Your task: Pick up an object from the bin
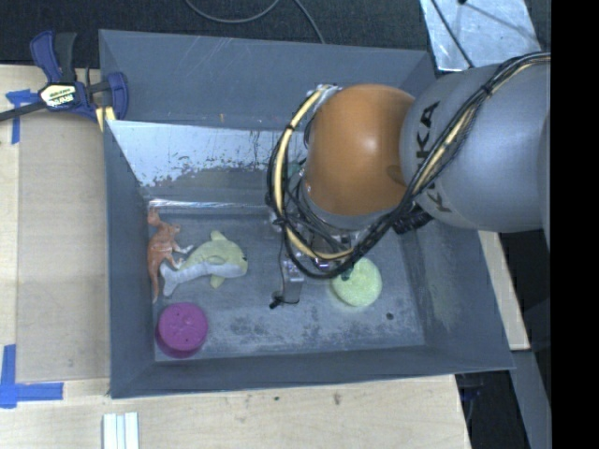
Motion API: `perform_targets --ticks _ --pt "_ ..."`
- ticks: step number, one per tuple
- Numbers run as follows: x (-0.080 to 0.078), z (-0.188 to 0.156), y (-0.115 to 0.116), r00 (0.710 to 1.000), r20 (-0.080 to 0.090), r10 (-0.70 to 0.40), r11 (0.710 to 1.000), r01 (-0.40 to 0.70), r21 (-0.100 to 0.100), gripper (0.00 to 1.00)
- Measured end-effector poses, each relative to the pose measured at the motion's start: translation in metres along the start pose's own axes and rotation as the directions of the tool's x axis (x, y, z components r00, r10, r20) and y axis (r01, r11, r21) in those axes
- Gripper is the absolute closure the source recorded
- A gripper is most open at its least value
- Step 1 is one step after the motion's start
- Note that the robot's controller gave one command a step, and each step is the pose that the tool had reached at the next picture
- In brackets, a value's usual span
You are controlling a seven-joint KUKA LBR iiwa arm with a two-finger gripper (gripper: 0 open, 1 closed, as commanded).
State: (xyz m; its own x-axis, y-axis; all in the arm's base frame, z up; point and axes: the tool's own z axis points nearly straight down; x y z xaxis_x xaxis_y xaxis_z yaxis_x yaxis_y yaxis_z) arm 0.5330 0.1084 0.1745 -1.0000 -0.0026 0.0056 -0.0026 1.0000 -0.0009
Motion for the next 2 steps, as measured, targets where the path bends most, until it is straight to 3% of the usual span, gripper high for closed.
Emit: perform_targets --ticks 1,2 --pt "-0.002 -0.005 0.0 1.0 0.009 0.003 1.0 -0.003 -0.002 0.0" --pt "-0.027 0.054 0.033 0.997 0.014 -0.071 0.997 0.071 -0.001 0.0"
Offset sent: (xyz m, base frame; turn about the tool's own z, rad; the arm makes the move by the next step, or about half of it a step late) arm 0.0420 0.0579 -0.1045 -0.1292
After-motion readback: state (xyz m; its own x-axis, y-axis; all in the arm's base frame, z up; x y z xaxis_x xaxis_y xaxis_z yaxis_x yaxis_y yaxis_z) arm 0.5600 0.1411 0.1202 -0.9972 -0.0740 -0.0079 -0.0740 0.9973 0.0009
